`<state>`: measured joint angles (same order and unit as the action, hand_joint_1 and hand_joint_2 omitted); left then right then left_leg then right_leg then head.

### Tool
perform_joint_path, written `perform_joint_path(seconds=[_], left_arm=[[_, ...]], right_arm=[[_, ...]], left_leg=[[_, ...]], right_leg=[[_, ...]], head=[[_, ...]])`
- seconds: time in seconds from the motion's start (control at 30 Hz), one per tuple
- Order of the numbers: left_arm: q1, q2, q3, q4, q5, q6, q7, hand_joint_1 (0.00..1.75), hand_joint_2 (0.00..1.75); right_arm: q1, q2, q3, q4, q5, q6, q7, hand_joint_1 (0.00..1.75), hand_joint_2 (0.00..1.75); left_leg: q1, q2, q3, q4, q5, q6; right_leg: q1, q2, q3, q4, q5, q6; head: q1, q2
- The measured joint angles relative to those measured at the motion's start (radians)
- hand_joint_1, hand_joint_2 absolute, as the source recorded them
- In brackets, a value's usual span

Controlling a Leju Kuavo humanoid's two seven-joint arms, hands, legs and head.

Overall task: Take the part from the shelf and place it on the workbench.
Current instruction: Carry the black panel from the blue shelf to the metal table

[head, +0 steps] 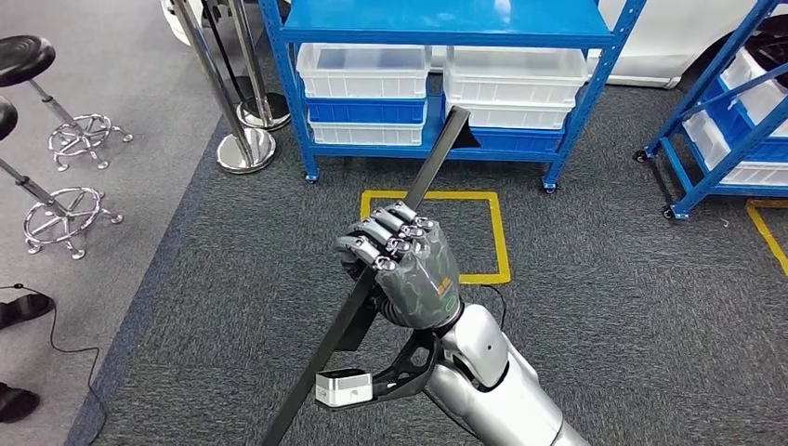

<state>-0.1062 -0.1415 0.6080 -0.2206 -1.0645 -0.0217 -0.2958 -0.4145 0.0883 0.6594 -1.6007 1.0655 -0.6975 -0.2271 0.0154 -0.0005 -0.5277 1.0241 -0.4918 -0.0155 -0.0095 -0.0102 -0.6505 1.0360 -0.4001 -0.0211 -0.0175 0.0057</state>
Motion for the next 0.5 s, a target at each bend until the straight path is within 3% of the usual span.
perform_joint_path(seconds=[0.1,0.13,0.2,0.27,0.3,0.33,0.37,0.43,0.5], left_arm=[[0.000,0.000,0.000,0.000,0.004,0.000,-0.001,0.00,1.75],[-0.001,0.000,0.000,0.000,0.004,0.000,-0.001,0.00,1.75],[-0.002,0.000,0.000,0.000,0.003,0.000,0.000,0.00,1.75],[-0.002,0.000,0.000,0.000,0.003,0.000,0.000,0.00,1.75],[-0.001,0.000,0.000,0.000,0.003,0.000,0.000,0.00,1.75],[-0.001,0.000,0.000,0.000,0.003,0.000,0.001,0.00,1.75],[0.000,0.000,0.000,0.000,0.003,0.000,0.001,0.00,1.75],[0.000,0.000,0.000,0.000,0.003,0.000,0.001,0.00,1.75],[0.000,0.000,0.000,0.000,0.003,0.000,0.001,0.00,1.75]], right_arm=[[-0.004,0.001,0.000,0.004,-0.009,0.001,0.002,1.75,1.75],[-0.005,0.001,0.000,0.004,-0.009,0.001,0.003,1.75,1.75],[-0.007,0.001,0.001,0.006,-0.010,0.000,0.004,1.75,1.75],[-0.008,0.001,0.002,0.008,-0.010,0.000,0.004,1.75,1.75],[-0.008,0.000,0.003,0.010,-0.010,0.000,0.005,1.75,1.75],[-0.008,-0.001,0.004,0.012,-0.010,0.000,0.005,1.75,1.75],[-0.008,-0.001,0.004,0.013,-0.010,0.000,0.005,1.75,1.75],[-0.010,-0.001,0.005,0.014,-0.010,0.000,0.005,1.75,1.75],[-0.012,-0.001,0.006,0.014,-0.012,0.000,0.005,1.75,1.75]], left_leg=[[-0.004,-0.001,-0.007,-0.012,0.011,0.024],[-0.003,0.000,-0.009,-0.015,0.019,0.033],[0.000,0.004,-0.021,-0.021,0.037,0.049],[-0.003,0.005,-0.042,-0.019,0.051,0.055],[-0.004,0.006,-0.052,-0.017,0.057,0.055],[-0.005,0.006,-0.063,-0.014,0.063,0.054],[-0.005,0.006,-0.072,-0.011,0.068,0.052],[-0.006,0.006,-0.087,-0.004,0.075,0.047],[-0.006,0.005,-0.094,0.000,0.083,0.036]], right_leg=[[-0.001,0.001,-0.003,0.001,0.011,0.020],[-0.002,0.002,-0.009,0.010,0.001,0.025],[-0.004,0.006,-0.038,0.080,-0.061,0.031],[-0.004,0.007,-0.081,0.206,-0.144,0.035],[-0.004,0.007,-0.092,0.253,-0.164,0.037],[-0.004,0.007,-0.086,0.267,-0.166,0.037],[-0.004,0.007,-0.061,0.244,-0.152,0.036],[-0.004,0.007,0.030,0.115,-0.116,0.030],[0.002,0.008,0.089,0.022,-0.097,0.022]], head=[[0.000,0.000],[0.001,0.000],[0.002,0.000],[0.002,0.000],[0.002,0.000],[0.002,0.000],[0.002,0.000],[0.002,0.000],[0.002,0.000]])
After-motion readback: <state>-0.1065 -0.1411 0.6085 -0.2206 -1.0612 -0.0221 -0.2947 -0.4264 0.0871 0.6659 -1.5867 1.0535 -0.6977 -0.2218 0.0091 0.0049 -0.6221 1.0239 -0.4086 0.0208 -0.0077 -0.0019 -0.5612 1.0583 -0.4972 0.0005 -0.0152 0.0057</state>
